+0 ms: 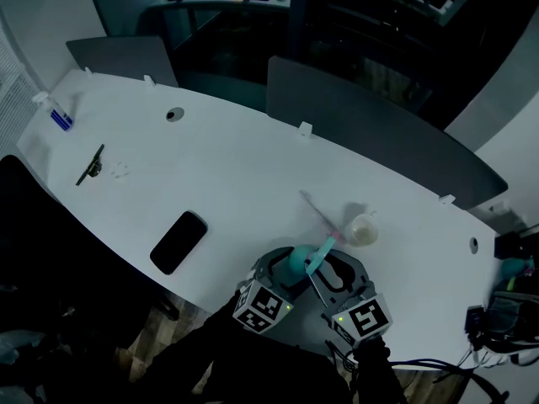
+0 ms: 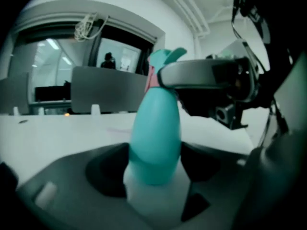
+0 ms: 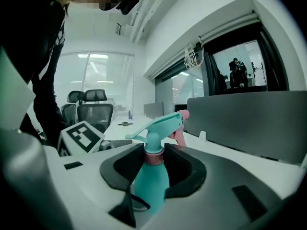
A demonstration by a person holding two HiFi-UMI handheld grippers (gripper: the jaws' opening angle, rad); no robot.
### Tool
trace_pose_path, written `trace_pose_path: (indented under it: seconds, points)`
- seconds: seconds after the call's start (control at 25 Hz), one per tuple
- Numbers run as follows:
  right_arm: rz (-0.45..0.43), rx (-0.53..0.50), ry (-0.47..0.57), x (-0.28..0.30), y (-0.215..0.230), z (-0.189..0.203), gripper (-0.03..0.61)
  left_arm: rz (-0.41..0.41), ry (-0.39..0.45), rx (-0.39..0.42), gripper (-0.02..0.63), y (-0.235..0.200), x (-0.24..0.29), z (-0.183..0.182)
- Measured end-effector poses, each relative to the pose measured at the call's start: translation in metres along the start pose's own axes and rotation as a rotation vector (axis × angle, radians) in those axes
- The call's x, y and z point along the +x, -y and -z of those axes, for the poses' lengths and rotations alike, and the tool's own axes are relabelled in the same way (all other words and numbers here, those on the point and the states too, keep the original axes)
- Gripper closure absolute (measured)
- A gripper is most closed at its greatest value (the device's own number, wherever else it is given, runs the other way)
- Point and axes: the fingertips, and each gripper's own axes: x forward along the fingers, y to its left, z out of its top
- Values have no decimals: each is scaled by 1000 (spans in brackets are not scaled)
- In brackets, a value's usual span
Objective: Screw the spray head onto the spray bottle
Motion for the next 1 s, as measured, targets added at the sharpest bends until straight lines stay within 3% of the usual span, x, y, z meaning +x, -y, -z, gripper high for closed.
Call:
trace_pose_path:
  seconds: [0.12,0.2,0.28,0.4,0.48,0.52,0.6,0.84,0.92,1.0]
  points:
    - [22,0,-2,-1,1,1,445,-243,11,-97,272,0,1,1]
    - [22,7,-4,-2,1,1,445,-287,6,-111,270,2,2,3]
    - [13,12,-6,-2,0,1,445,-208,7,-70,261,2,-1,3]
    - [-4,10,-15,0,-1,1,445,53,8,35,221,0,-2,-2]
    - [-9,8,-21,2,0,1,445,201,-11,83,241,3,2,-6]
    - [-7,7,-21,2,0,1,445,224,-16,95,255,4,4,-8]
    - [6,12,-16,0,1,1,445,168,-10,90,261,4,4,-8]
    - [62,32,-4,-2,3,2,445,-215,27,-31,261,1,5,-6]
    - [59,34,-6,-2,2,3,445,-238,16,-36,259,2,6,-4]
    - [44,35,-9,-2,1,3,445,-129,12,12,253,4,5,-5]
